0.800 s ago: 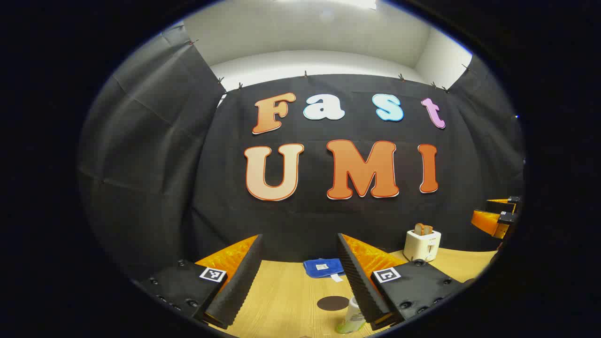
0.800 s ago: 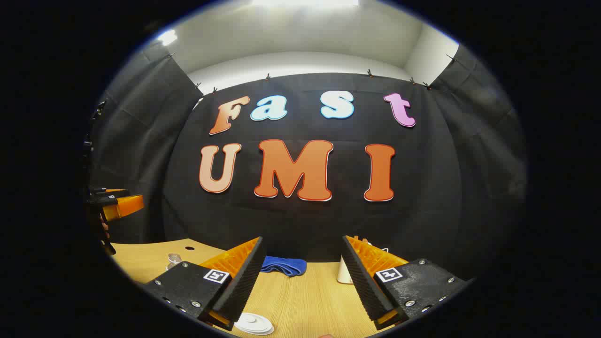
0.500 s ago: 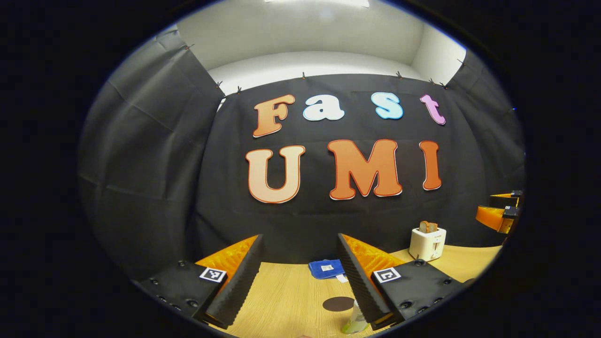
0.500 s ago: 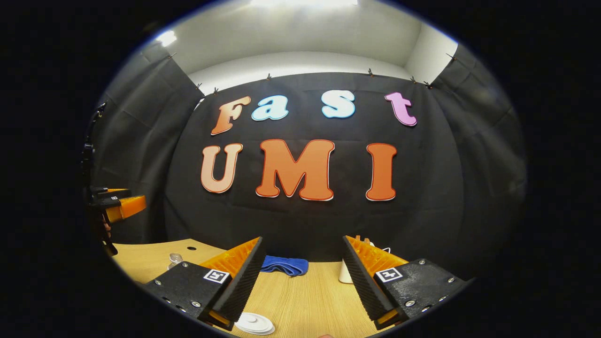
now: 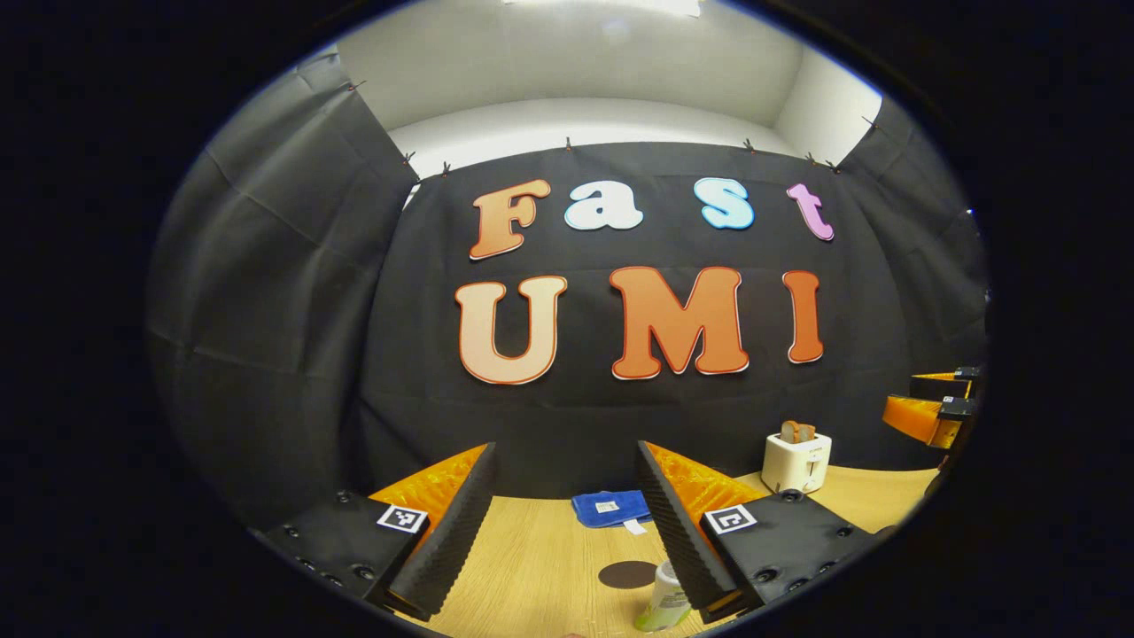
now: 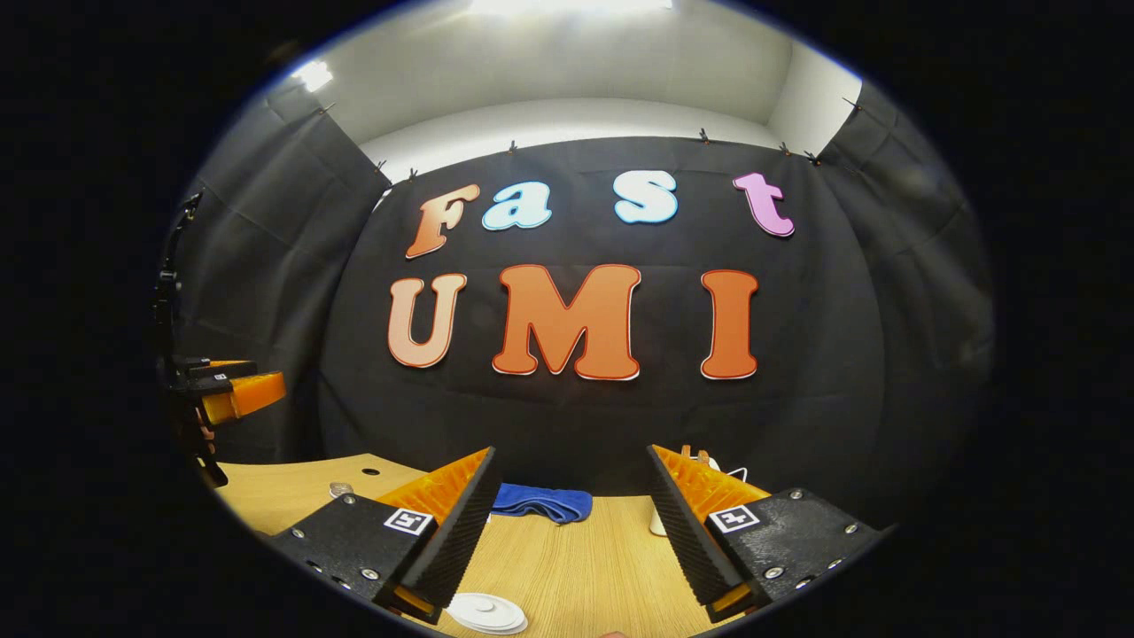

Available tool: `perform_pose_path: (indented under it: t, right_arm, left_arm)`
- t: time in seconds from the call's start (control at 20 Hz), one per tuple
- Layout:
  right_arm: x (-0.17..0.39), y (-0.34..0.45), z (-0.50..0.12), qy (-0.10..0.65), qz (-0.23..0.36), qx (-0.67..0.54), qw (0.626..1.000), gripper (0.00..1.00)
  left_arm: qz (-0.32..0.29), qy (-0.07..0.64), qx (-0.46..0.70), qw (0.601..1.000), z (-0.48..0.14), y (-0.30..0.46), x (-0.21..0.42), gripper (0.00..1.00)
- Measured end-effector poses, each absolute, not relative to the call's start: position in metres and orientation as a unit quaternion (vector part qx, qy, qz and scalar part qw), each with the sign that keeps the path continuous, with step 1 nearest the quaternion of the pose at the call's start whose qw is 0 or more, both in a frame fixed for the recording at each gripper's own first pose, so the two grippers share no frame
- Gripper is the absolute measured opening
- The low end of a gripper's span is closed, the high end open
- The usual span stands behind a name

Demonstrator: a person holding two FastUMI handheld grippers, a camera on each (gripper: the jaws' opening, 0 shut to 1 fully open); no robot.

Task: Open the teacup lid with one hand, grasp the water bottle and pour water into the teacup with the other hand; after pouring, place the water bottle on the coaster and then close the teacup lid.

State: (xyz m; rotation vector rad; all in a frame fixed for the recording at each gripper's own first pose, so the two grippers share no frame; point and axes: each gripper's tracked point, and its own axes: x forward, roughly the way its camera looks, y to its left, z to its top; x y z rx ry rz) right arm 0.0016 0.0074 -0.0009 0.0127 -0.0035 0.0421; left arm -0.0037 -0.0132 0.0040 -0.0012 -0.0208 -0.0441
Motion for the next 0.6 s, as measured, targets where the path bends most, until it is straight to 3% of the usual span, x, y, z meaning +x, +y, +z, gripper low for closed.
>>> perform_pose_path:
  t: [0.6]
  right_arm:
    - [-0.002,0.03,-0.017,0.015,0.054,-0.002,0.998,0.97]
  left_arm:
    - [-0.044,0.014,-0.023,0.999,-0.01,-0.021,-0.008,0.98]
